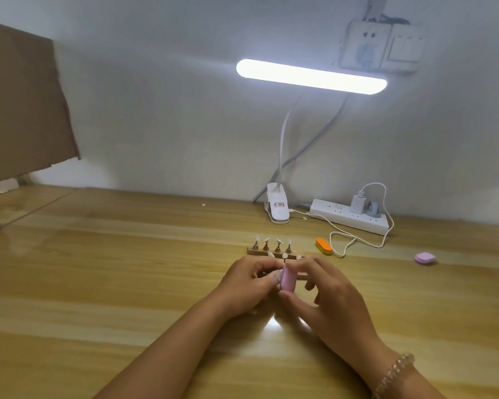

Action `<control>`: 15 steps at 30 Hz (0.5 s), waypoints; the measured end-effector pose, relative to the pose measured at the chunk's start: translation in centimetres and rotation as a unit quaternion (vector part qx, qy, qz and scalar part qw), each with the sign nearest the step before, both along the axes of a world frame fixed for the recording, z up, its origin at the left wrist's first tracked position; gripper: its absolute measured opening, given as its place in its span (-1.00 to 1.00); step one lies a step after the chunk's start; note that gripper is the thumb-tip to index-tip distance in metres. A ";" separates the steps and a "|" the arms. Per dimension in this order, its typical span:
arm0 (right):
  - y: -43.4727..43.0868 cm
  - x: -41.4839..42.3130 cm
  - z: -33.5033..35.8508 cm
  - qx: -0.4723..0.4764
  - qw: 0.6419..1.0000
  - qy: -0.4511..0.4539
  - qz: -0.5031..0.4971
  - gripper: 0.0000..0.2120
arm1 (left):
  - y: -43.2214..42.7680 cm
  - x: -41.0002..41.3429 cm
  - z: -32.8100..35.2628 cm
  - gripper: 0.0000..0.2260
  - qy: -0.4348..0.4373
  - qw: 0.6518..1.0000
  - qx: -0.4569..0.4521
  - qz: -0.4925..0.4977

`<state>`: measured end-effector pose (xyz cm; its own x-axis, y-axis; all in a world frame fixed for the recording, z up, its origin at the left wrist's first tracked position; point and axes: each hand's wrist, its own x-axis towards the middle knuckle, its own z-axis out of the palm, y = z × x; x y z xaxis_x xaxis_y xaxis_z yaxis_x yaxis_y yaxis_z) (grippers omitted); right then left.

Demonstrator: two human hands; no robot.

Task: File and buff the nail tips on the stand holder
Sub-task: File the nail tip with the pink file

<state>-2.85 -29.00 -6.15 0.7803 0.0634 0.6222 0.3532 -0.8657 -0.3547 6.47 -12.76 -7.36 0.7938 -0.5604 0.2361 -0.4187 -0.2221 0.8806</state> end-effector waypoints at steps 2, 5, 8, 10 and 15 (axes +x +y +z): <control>-0.2 0.2 0.2 0.038 0.999 -0.006 -0.026 -0.67 | 0.0 0.0 0.0 -0.82 0.004 1.000 -0.003 0.000; -0.1 0.0 0.2 0.001 1.000 -0.012 -0.029 -0.68 | 0.0 -0.1 0.1 -0.82 0.000 1.000 -0.006 -0.010; 0.1 -0.1 0.1 -0.012 1.000 -0.005 -0.020 -0.68 | -0.1 0.1 0.0 -0.81 0.003 1.000 -0.010 -0.004; 0.0 0.1 0.3 0.015 0.999 -0.011 -0.040 -0.69 | -0.1 0.1 0.0 -0.82 0.001 1.000 -0.008 -0.004; 0.1 0.0 0.0 -0.031 0.999 -0.004 -0.014 -0.73 | -0.1 0.1 0.1 -0.78 0.000 1.000 -0.007 -0.003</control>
<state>-2.86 -28.91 -6.15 0.7768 0.0793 0.6247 0.3309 -0.8954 -0.2978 6.55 -12.85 -7.28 0.7906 -0.5616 0.2441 -0.4201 -0.2073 0.8835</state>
